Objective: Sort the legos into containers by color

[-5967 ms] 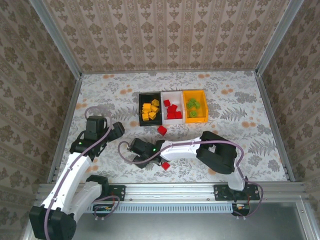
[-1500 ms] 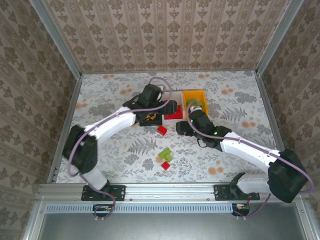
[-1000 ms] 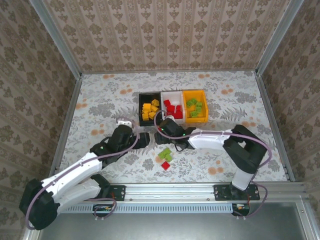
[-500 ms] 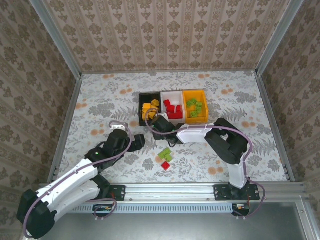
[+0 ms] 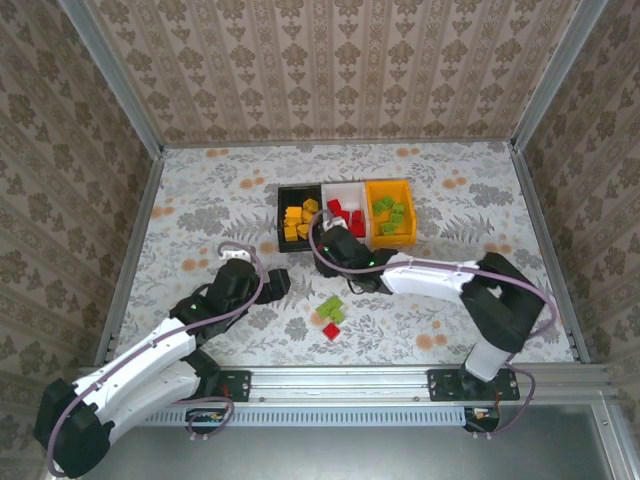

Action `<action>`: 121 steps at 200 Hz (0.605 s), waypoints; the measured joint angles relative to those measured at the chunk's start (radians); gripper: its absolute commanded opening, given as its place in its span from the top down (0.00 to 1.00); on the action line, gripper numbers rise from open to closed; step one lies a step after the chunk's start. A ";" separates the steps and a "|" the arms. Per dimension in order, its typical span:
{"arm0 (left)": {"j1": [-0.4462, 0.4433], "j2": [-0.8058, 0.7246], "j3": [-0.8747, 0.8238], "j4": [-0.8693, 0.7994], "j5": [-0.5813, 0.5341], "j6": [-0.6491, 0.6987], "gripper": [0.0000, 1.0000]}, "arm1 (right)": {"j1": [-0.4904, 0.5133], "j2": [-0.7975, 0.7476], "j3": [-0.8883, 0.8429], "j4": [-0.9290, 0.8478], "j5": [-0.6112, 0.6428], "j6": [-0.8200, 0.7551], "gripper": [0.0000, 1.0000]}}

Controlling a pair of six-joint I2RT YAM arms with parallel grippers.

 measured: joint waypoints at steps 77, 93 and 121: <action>0.000 0.036 0.000 0.002 0.025 0.000 0.00 | -0.220 0.194 0.363 -0.183 0.012 0.038 0.62; 0.000 0.045 0.000 0.001 0.037 0.002 0.00 | -0.234 0.256 0.426 -0.230 0.019 0.044 0.43; -0.001 0.059 0.006 0.000 0.051 0.013 0.00 | -0.233 0.294 0.482 -0.281 0.022 0.034 0.30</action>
